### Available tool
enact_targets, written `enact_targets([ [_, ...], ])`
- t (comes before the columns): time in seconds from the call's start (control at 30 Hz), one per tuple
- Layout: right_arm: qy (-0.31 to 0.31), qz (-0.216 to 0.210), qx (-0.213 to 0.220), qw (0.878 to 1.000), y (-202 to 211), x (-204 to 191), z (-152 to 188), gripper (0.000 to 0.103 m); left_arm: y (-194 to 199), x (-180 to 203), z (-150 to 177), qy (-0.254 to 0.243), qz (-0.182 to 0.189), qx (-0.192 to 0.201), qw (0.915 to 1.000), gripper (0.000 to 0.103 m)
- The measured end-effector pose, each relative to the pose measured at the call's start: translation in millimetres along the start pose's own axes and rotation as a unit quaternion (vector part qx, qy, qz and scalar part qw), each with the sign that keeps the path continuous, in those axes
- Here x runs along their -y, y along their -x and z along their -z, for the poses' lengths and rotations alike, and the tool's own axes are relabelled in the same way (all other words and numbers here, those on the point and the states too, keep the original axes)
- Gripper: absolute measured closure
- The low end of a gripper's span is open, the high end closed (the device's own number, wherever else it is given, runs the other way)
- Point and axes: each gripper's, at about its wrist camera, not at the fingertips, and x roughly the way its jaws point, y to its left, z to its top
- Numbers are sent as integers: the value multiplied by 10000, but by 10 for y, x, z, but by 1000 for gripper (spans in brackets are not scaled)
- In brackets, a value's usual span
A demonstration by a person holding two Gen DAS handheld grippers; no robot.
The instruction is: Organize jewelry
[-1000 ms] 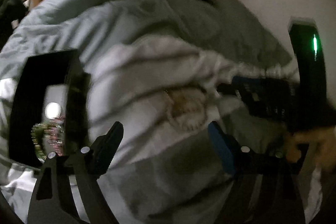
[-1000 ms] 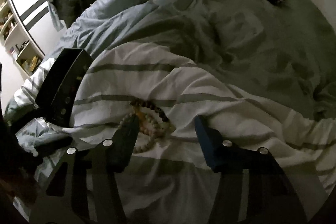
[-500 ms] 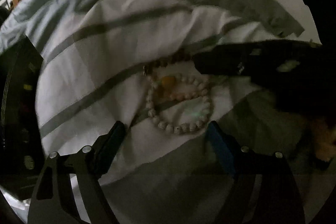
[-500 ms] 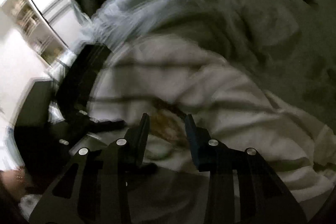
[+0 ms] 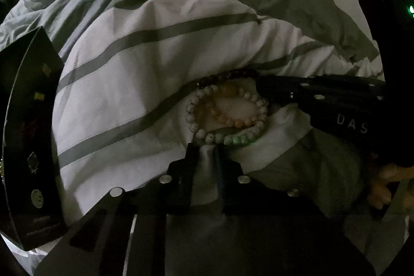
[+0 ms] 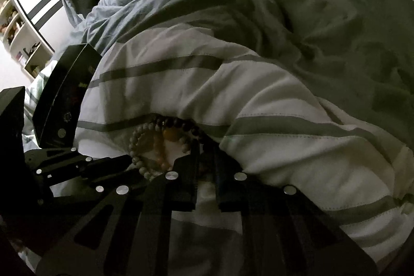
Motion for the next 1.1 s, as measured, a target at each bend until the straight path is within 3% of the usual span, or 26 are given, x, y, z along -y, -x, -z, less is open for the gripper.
enact_targets([
  [0.23, -387, -532, 574, 9962, 222, 77, -73, 92, 74, -21, 12, 78, 75, 71, 9999, 90],
  [0.3, -462, -670, 646, 9946, 254, 102, -101, 92, 60, 3, 16, 90, 72, 84, 9999, 74],
  [0.33, -460, -649, 652, 9947, 253, 92, -109, 92, 58, -26, -24, 78, 79, 163, 9998, 48],
  [0.37, -452, -615, 647, 9950, 247, 95, -115, 92, 103, 14, -12, 57, 68, 261, 9996, 31],
  [0.47, -438, -565, 556, 9959, 202, 79, -121, 92, 158, 72, -26, -31, 114, 420, 9990, 29],
  [0.6, -401, -567, 540, 9961, 209, 69, -105, 92, 15, 110, -104, -64, 134, 319, 9994, 29],
  [0.7, -337, -525, 481, 9969, 197, 64, -73, 92, -98, 149, -179, -119, 76, 279, 9995, 44],
  [0.77, -329, -523, 472, 9970, 194, 64, -71, 92, -146, 133, -200, -81, -41, 194, 9998, 74],
  [0.87, -385, -548, 476, 9966, 190, 86, -79, 92, -120, 27, -163, 160, 18, 140, 9998, 92],
  [1.1, -427, -737, 742, 9936, 313, 94, -100, 92, 150, -96, -228, 443, 195, 235, 9986, 95],
])
